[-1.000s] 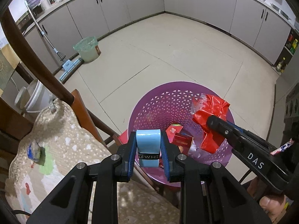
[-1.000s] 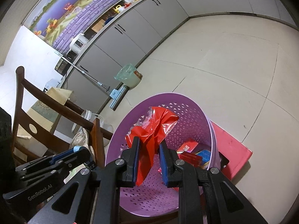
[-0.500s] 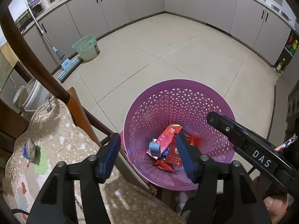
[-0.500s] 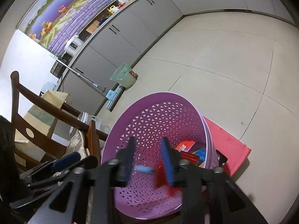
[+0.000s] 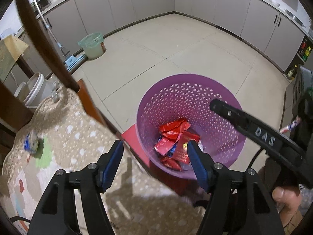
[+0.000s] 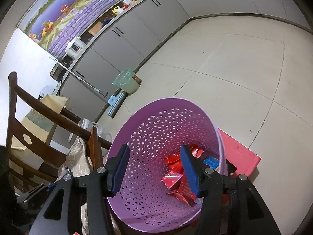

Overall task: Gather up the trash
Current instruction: 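Move the left tool back to the bed toward the blue-white Vinda bag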

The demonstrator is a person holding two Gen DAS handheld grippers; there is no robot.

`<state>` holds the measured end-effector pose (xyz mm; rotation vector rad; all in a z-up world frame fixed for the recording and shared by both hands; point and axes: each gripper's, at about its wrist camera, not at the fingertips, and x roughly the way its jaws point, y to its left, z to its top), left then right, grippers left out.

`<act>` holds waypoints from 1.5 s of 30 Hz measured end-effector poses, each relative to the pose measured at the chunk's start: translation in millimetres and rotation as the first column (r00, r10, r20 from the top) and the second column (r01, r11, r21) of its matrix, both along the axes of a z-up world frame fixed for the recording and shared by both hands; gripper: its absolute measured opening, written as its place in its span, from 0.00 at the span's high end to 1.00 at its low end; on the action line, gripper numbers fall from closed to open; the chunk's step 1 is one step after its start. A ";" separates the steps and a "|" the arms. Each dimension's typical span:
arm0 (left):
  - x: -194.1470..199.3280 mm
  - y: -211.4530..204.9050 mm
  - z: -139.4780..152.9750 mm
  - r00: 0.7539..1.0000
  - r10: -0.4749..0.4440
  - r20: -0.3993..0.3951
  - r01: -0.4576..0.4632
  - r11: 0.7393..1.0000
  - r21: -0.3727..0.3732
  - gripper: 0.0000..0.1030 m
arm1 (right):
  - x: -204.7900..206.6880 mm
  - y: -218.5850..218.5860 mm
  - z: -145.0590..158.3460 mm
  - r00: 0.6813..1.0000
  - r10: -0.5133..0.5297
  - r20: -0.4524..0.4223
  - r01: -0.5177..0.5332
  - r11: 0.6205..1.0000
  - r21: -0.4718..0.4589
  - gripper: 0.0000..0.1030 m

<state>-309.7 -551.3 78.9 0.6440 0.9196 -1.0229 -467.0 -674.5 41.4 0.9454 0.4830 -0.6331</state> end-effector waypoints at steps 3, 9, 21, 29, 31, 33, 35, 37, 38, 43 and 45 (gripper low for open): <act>6.3 17.0 -1.2 0.999 0.027 -0.016 -0.027 1.000 0.009 0.35 | 7.5 5.2 2.8 1.000 0.018 -0.010 -0.018 1.000 -0.013 0.43; 13.4 52.0 0.2 0.997 0.067 -0.035 -0.066 0.998 0.003 0.35 | 25.6 18.6 9.3 0.998 0.060 -0.034 -0.062 0.997 -0.046 0.40; 89.9 119.6 2.5 0.967 0.252 -0.026 -0.252 0.968 0.002 0.35 | 52.2 45.2 13.9 0.988 0.141 -0.065 -0.145 0.987 -0.074 0.39; 237.5 147.9 -1.3 0.820 0.558 -0.127 -0.563 0.827 -0.007 0.33 | 63.5 55.9 16.5 0.982 0.175 -0.075 -0.181 0.980 -0.087 0.38; 264.9 145.7 -4.2 0.792 0.595 -0.134 -0.602 0.799 -0.009 0.27 | 64.8 56.6 15.3 0.980 0.180 -0.081 -0.187 0.979 -0.087 0.38; 285.7 138.0 -12.0 0.778 0.618 -0.115 -0.621 0.784 0.009 0.25 | 66.5 56.1 13.8 0.979 0.183 -0.085 -0.190 0.978 -0.081 0.38; 296.9 133.2 -22.3 0.766 0.636 -0.099 -0.636 0.771 0.029 0.25 | 66.9 54.2 11.3 0.979 0.183 -0.086 -0.189 0.979 -0.071 0.38; 303.1 128.4 -33.7 0.765 0.633 -0.116 -0.633 0.773 0.045 0.25 | 67.6 52.9 10.1 0.979 0.183 -0.086 -0.189 0.980 -0.065 0.38; 303.6 127.8 -38.1 0.766 0.629 -0.133 -0.628 0.776 0.060 0.25 | 68.4 53.4 9.9 0.979 0.184 -0.088 -0.190 0.980 -0.066 0.38; 282.3 147.3 -35.4 0.804 0.566 -0.183 -0.564 0.823 0.069 0.48 | 72.7 54.7 7.5 0.977 0.191 -0.100 -0.197 0.978 -0.061 0.38; 269.1 161.1 -33.8 0.818 0.543 -0.192 -0.537 0.839 0.084 0.57 | 72.4 54.5 7.0 0.977 0.190 -0.097 -0.196 0.979 -0.056 0.38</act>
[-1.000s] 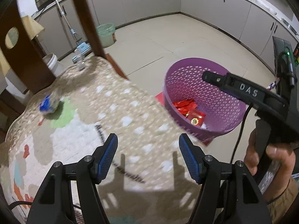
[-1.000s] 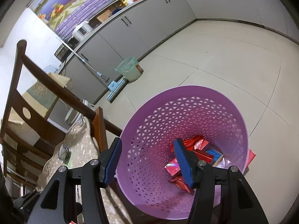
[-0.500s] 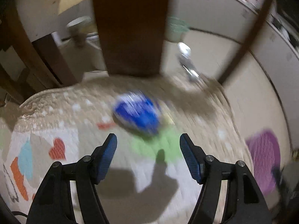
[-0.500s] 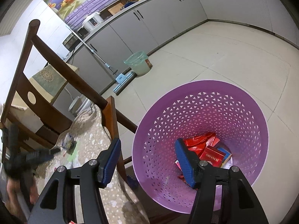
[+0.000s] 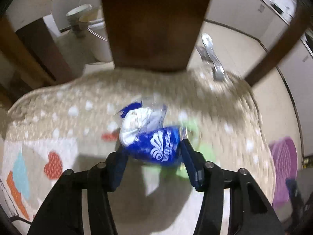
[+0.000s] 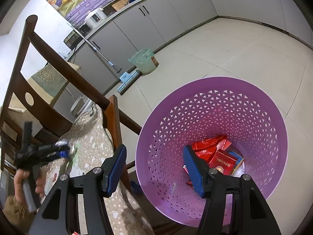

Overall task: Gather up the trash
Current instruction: 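Grasp the blue-white Vinda tissue bag with the left tool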

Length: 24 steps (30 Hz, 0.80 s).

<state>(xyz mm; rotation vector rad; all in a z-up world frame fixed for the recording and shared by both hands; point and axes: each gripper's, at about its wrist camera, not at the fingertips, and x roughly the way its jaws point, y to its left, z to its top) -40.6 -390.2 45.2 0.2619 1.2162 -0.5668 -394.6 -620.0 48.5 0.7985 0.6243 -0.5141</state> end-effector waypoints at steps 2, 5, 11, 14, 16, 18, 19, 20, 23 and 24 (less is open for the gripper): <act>-13.3 15.8 -3.4 0.999 -0.024 -0.034 0.024 0.999 0.021 0.76 | 0.3 0.5 0.1 1.000 0.001 0.002 -0.001 1.000 0.001 0.38; -31.6 42.1 -12.6 0.996 -0.036 -0.082 0.039 0.999 0.033 0.88 | 0.7 3.0 0.4 1.000 0.008 0.003 -0.008 1.000 -0.001 0.37; -71.8 84.0 -6.2 0.998 -0.048 -0.040 0.050 0.998 0.046 0.88 | 0.6 8.7 1.7 1.000 0.024 0.002 -0.023 1.000 -0.008 0.36; -88.7 104.2 1.7 0.999 -0.021 -0.036 0.022 0.999 0.031 0.82 | -2.9 7.9 2.1 1.000 0.018 0.008 -0.018 1.000 -0.002 0.35; -88.0 113.2 8.4 1.000 0.000 -0.023 0.000 1.000 0.019 0.61 | -6.9 7.4 3.0 1.000 0.014 0.020 -0.015 1.000 0.007 0.35; -79.0 122.6 16.1 0.999 0.038 0.006 -0.038 0.999 0.004 0.40 | -10.4 6.8 5.6 0.999 0.018 0.036 -0.019 1.000 0.014 0.34; -72.2 126.8 23.1 0.998 0.058 0.009 -0.058 0.998 -0.008 0.37 | -13.5 5.7 7.8 0.999 0.017 0.046 -0.017 1.000 0.014 0.33; -69.1 128.2 29.0 0.997 0.080 0.004 -0.080 0.996 -0.026 0.36 | -16.1 4.5 9.5 0.998 0.013 0.054 -0.014 1.000 0.014 0.32; -40.6 117.3 31.9 0.990 0.142 -0.006 -0.142 0.987 -0.079 0.30 | -29.7 -4.3 12.2 0.996 -0.010 0.089 0.006 0.999 0.043 0.31; -32.7 112.4 31.8 0.987 0.159 -0.001 -0.158 0.984 -0.082 0.30 | -35.9 -8.4 12.5 0.995 -0.023 0.098 0.018 0.998 0.055 0.31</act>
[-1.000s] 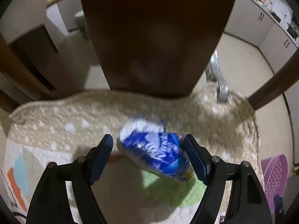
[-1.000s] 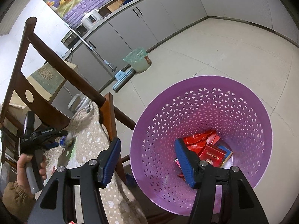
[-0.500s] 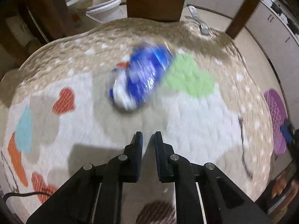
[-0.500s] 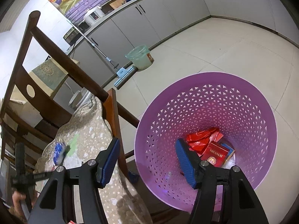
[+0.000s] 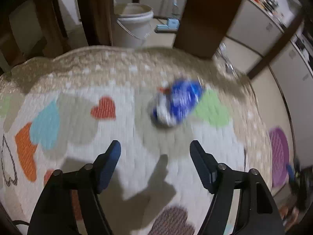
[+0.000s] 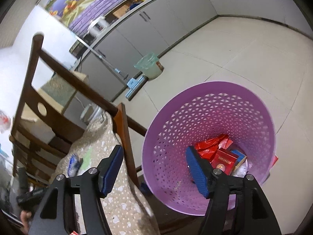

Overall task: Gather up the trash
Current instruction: 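Grasp the blue-white Vinda tissue bag with the left tool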

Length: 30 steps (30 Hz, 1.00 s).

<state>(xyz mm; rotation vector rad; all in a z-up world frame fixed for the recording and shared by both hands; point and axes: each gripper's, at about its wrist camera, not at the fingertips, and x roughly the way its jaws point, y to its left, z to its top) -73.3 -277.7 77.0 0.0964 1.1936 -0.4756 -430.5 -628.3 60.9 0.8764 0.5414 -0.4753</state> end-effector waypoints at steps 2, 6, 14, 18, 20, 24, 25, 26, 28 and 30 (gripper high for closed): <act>13.1 -21.6 -3.9 1.000 0.006 0.011 -0.006 1.000 0.017 0.29 | -17.6 -10.6 -0.1 0.999 -0.037 0.016 0.037 0.999 0.022 0.31; 33.3 -66.9 -19.3 0.996 -0.057 0.061 0.048 0.989 0.139 0.25 | -66.0 -34.6 2.2 0.986 -0.146 0.074 0.140 0.987 0.080 0.30; 37.8 -119.6 -52.6 0.996 -0.070 0.062 0.050 0.958 0.283 0.17 | -114.8 -61.9 0.5 0.957 -0.262 0.128 0.244 0.959 0.142 0.26; 26.1 -133.3 -43.0 0.997 -0.072 0.033 0.060 0.956 0.286 0.59 | -111.2 -63.7 -2.4 0.963 -0.240 0.122 0.221 0.963 0.152 0.26; 12.6 -140.8 -35.5 0.991 -0.116 0.059 0.094 0.953 0.287 0.60 | -110.7 -66.0 -4.6 0.962 -0.244 0.119 0.224 0.961 0.165 0.26; -14.7 -137.4 -22.3 0.987 -0.152 0.059 0.134 0.964 0.231 0.60 | -106.2 -65.8 -8.5 0.965 -0.241 0.104 0.222 0.960 0.172 0.26; -22.4 -133.7 -18.8 0.987 -0.153 0.058 0.138 0.967 0.215 0.60 | -103.5 -65.0 -8.2 0.967 -0.235 0.098 0.217 0.962 0.166 0.26; -30.5 -129.8 -15.5 0.986 -0.157 0.058 0.142 0.969 0.204 0.60 | -100.1 -63.9 -8.3 0.970 -0.227 0.089 0.211 0.964 0.160 0.26; -43.2 -119.2 -11.4 0.985 -0.166 0.057 0.153 0.971 0.185 0.60 | -92.6 -61.1 -9.4 0.976 -0.205 0.073 0.193 0.969 0.153 0.26; -59.8 -108.9 -5.9 0.982 -0.176 0.068 0.161 0.970 0.181 0.60 | -84.7 -58.2 -10.3 0.982 -0.180 0.060 0.170 0.975 0.144 0.26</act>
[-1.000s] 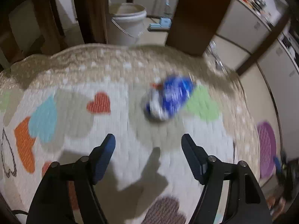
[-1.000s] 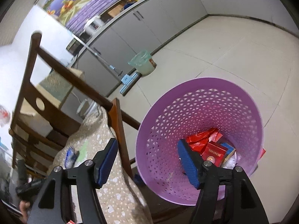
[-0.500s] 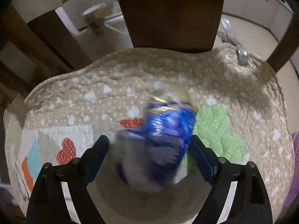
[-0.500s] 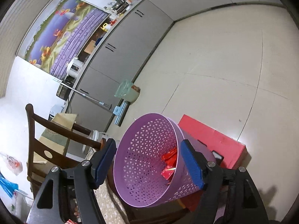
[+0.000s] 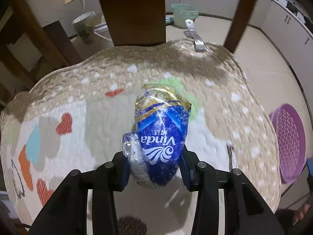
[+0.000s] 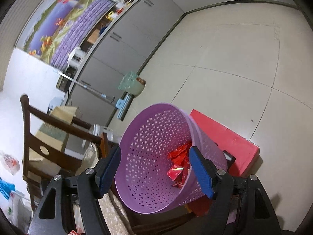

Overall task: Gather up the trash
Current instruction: 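Grasp the blue-white Vinda tissue bag with the left tool, then lift and carry the Vinda bag over the purple basket with the left tool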

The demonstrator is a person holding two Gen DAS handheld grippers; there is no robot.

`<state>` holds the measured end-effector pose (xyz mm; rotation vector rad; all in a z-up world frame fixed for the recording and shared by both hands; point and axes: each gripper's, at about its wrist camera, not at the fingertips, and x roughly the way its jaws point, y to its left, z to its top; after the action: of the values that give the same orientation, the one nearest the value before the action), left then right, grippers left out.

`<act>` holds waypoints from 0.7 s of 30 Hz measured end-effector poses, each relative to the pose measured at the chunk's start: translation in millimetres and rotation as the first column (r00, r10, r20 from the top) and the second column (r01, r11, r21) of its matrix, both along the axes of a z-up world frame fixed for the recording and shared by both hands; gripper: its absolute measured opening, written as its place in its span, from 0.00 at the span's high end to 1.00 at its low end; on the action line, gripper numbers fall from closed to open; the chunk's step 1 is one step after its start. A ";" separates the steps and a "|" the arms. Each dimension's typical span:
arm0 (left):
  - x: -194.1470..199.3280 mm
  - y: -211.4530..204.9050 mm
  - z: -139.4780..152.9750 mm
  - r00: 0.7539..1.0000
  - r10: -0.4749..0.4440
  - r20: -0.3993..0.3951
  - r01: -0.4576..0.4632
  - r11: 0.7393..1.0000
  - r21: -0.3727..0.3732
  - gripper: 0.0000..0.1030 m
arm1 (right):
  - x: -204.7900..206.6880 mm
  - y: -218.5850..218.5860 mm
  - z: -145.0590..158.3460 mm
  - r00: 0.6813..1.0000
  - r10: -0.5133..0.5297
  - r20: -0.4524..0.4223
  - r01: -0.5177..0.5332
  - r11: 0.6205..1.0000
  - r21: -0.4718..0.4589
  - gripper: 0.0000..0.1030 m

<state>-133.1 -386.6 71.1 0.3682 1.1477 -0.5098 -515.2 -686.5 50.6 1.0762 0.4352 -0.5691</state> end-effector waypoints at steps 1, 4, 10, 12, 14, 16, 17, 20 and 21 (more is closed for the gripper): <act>-2.4 1.8 2.4 1.000 -0.008 0.001 0.008 1.000 -0.005 0.60 | 5.4 2.8 0.2 1.000 0.016 -0.008 -0.016 1.000 -0.007 0.26; -17.5 14.0 5.5 0.999 -0.031 -0.015 0.031 0.999 -0.040 0.60 | 23.2 14.3 2.7 0.997 0.069 -0.031 -0.070 0.997 -0.040 0.26; -51.6 29.3 -4.1 0.992 -0.103 -0.066 0.100 0.993 -0.056 0.57 | 66.5 45.7 6.9 0.976 0.212 -0.058 -0.217 0.971 -0.099 0.26; -55.8 36.1 -4.9 0.991 -0.115 -0.066 0.110 0.991 -0.070 0.53 | 79.3 57.6 10.6 0.965 0.257 -0.059 -0.262 0.957 -0.125 0.26; -57.8 44.3 -3.7 0.993 -0.107 -0.059 0.102 0.992 -0.079 0.49 | 91.6 70.9 15.5 0.950 0.308 -0.053 -0.312 0.937 -0.157 0.26; -57.4 54.1 -3.7 0.994 -0.091 -0.062 0.085 0.992 -0.094 0.49 | 103.8 83.5 18.7 0.933 0.358 -0.042 -0.360 0.917 -0.173 0.26; -57.8 59.0 -4.6 0.994 -0.083 -0.067 0.076 0.992 -0.101 0.49 | 109.9 89.7 19.0 0.922 0.386 -0.035 -0.385 0.906 -0.173 0.26; -57.7 69.7 -11.6 0.994 -0.065 -0.092 0.053 0.991 -0.124 0.49 | 130.7 107.1 16.1 0.882 0.471 0.005 -0.466 0.874 -0.141 0.26; -59.1 73.4 -13.9 0.993 -0.060 -0.097 0.047 0.990 -0.131 0.49 | 136.9 112.8 14.4 0.868 0.496 0.016 -0.490 0.862 -0.130 0.26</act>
<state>-192.3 -313.2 57.1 0.2651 1.1976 -0.6525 -378.3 -573.8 65.0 0.8143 0.6021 -0.1089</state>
